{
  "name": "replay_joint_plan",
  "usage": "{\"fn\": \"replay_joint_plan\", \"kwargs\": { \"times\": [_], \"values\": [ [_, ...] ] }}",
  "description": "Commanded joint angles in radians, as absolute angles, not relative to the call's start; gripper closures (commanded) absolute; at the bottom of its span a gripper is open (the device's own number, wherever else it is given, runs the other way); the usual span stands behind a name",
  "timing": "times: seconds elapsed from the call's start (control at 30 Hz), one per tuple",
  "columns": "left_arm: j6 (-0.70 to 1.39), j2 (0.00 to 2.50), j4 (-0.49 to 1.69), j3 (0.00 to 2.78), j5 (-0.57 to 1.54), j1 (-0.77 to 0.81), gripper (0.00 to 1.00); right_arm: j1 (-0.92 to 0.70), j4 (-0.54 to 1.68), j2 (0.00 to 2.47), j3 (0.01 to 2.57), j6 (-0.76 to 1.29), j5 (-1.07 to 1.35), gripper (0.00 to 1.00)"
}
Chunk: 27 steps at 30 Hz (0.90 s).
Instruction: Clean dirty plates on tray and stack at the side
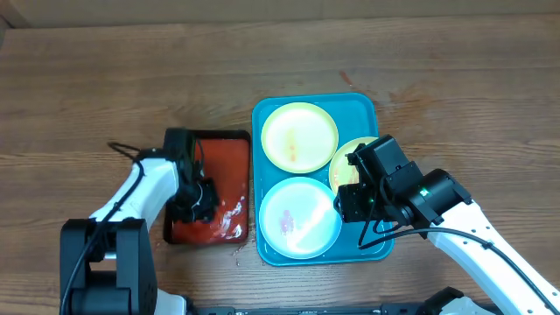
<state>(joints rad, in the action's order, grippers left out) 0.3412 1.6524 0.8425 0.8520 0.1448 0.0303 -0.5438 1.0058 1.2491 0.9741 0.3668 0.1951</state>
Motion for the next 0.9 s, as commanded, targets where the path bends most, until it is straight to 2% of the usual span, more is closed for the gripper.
{"fn": "replay_joint_plan", "kwargs": {
  "times": [0.0, 0.2, 0.37, 0.4, 0.47, 0.53, 0.6, 0.7, 0.73, 0.8, 0.87],
  "values": [
    [0.366, 1.661, 0.767, 0.770, 0.185, 0.034, 0.96, -0.550, 1.000, 1.248, 0.973, 0.376, 0.192, 0.46],
    [0.361, 1.658, 0.825, 0.892, 0.184, 0.034, 0.96, -0.550, 1.000, 1.248, 0.973, 0.377, 0.191, 0.47],
    [0.317, 1.658, 0.917, 1.013, 0.184, 0.036, 0.95, -0.550, 1.000, 1.248, 0.973, 0.456, 0.142, 0.47],
    [0.307, 1.658, 0.925, 1.019, 0.184, 0.039, 0.85, -0.550, 1.000, 1.248, 0.973, 0.465, 0.137, 0.47],
    [0.299, 1.659, 0.931, 1.017, 0.172, 0.045, 0.71, -0.550, 1.003, 1.248, 0.973, 0.476, 0.131, 0.47],
    [0.299, 1.662, 0.930, 1.013, 0.147, 0.049, 0.45, -0.550, 1.007, 1.248, 0.973, 0.476, 0.131, 0.47],
    [0.299, 1.662, 0.926, 1.005, 0.117, 0.049, 0.34, -0.550, 1.008, 1.251, 0.971, 0.476, 0.131, 0.47],
    [0.299, 1.662, 0.910, 0.989, 0.069, 0.049, 0.34, -0.550, 1.005, 1.267, 0.964, 0.475, 0.131, 0.47],
    [0.299, 1.662, 0.897, 0.980, 0.059, 0.049, 0.37, -0.550, 1.002, 1.274, 0.960, 0.469, 0.132, 0.47],
    [0.300, 1.662, 0.841, 0.951, 0.062, 0.052, 0.49, -0.550, 0.998, 1.291, 0.947, 0.463, 0.131, 0.47],
    [0.299, 1.662, 0.761, 0.906, 0.098, 0.060, 0.63, -0.550, 0.991, 1.312, 0.932, 0.464, 0.132, 0.53]
  ]
}}
